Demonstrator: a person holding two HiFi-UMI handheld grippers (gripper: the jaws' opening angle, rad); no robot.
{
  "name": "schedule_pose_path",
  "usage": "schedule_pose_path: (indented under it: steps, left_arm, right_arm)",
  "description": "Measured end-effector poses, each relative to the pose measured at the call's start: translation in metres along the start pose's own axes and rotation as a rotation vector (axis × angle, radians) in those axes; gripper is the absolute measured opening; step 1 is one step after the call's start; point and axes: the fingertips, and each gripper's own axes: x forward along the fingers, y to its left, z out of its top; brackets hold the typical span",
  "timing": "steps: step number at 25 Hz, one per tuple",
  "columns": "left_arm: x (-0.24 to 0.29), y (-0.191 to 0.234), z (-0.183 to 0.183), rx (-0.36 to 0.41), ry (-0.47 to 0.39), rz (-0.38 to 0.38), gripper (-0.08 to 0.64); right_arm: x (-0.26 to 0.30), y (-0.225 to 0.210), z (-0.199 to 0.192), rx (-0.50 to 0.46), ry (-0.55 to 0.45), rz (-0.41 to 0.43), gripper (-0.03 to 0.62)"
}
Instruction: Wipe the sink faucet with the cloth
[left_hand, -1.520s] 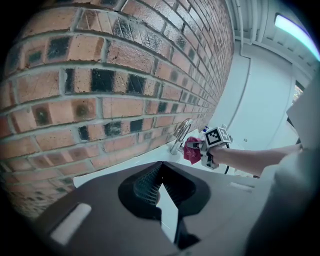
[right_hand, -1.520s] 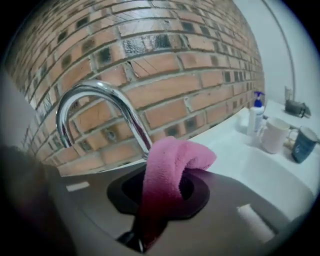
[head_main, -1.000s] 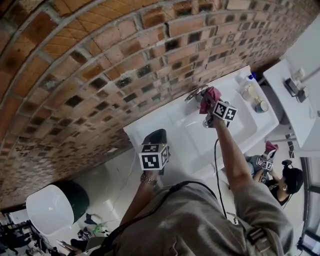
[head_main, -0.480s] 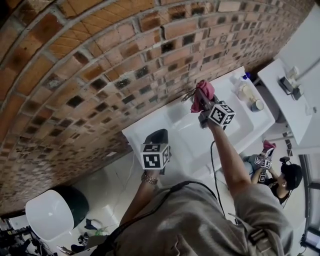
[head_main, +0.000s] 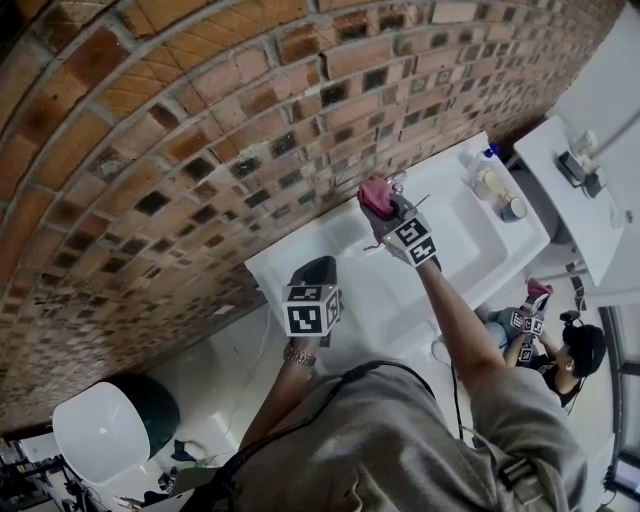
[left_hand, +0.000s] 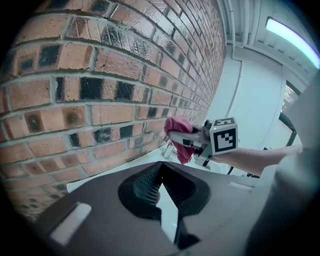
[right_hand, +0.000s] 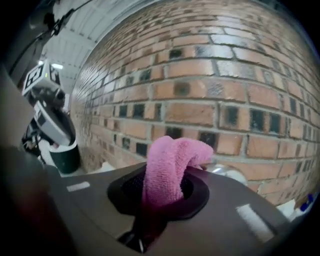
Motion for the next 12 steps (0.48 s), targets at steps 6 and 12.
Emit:
schedule_pose_path:
  steps: [6,12]
  left_arm:
    - [-0.004,-0.002,0.000,0.008,-0.002,0.002,0.018]
    - [-0.004,0.009,0.002,-0.008,-0.014,0.028,0.018]
  right_arm:
    - [0.005,0.056,-0.020,-0.145,0.170,0.119,0.060]
    - [0.010,-0.010,0.018,-0.142,0.129,-0.072,0.057]
